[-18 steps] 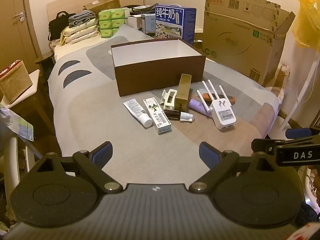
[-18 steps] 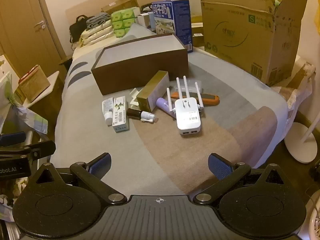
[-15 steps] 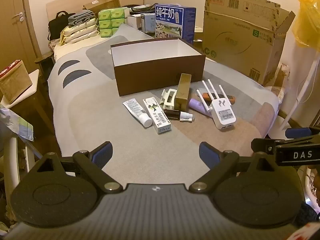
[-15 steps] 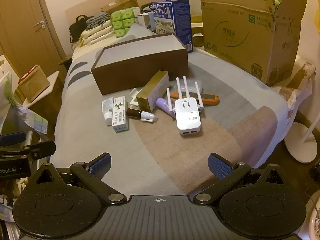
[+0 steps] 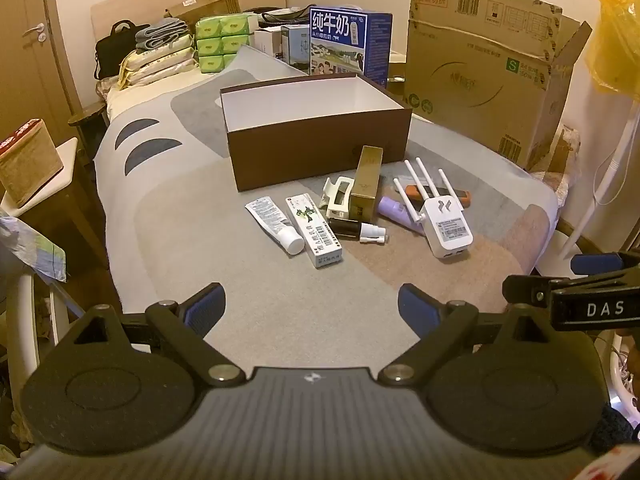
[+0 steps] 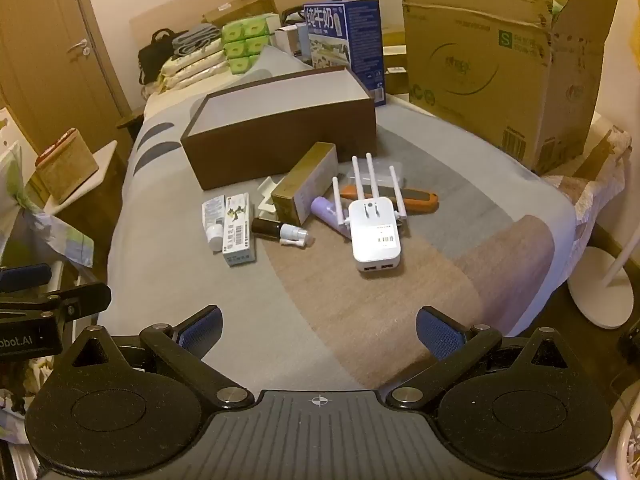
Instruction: Organize rigid objects
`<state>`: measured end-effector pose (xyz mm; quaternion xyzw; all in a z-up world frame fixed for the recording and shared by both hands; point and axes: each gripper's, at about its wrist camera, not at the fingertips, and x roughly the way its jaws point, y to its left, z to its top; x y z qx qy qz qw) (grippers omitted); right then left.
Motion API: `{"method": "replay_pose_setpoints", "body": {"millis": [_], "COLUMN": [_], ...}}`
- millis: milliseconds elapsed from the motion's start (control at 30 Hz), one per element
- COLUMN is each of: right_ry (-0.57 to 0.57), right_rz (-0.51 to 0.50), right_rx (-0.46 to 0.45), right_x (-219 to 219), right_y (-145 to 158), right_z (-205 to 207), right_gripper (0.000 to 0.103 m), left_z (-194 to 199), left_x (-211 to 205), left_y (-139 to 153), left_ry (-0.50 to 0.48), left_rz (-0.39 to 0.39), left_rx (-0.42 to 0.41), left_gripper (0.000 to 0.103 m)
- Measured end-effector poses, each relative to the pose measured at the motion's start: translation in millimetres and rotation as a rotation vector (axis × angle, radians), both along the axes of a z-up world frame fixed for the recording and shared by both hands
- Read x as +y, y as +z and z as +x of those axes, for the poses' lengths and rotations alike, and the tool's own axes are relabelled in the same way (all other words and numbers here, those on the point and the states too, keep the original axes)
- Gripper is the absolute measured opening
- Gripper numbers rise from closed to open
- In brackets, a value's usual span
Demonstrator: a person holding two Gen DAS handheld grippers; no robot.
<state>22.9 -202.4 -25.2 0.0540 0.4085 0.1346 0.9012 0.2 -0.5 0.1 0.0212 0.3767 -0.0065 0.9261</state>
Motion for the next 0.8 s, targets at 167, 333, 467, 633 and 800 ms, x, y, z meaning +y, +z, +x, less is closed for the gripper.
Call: {"method": "replay_pose_setpoints", "body": {"millis": [167, 333, 467, 633, 800], "right_ry": [0.001, 0.002, 0.001, 0.001, 0.001], "right_rz": [-0.002, -0.003, -0.004, -0.006, -0.007], "right_rx": [0.001, 0.0, 0.0, 0.0, 0.0], "right_x": [2, 1, 1, 1, 1], "right_y": [-1, -2, -2, -2, -2], "right_z": [2, 2, 3, 3, 4], "right_gripper": [0.101, 0.101, 0.101, 0.101, 0.101], "left_z": [0, 0, 0, 1, 3], "left_x": [0, 0, 0, 2, 7], "left_y": [0, 0, 0, -2, -8], "left_ry": [-0.001, 0.0, -0.001, 0.0, 0.0], "left_rz": [-0.001, -0.001, -0.001, -0.002, -0.002], "left_rx": [0.001, 0.0, 0.001, 0.003, 0.005], "left_gripper": [0.092, 0.092, 0.092, 0.092, 0.092]}}
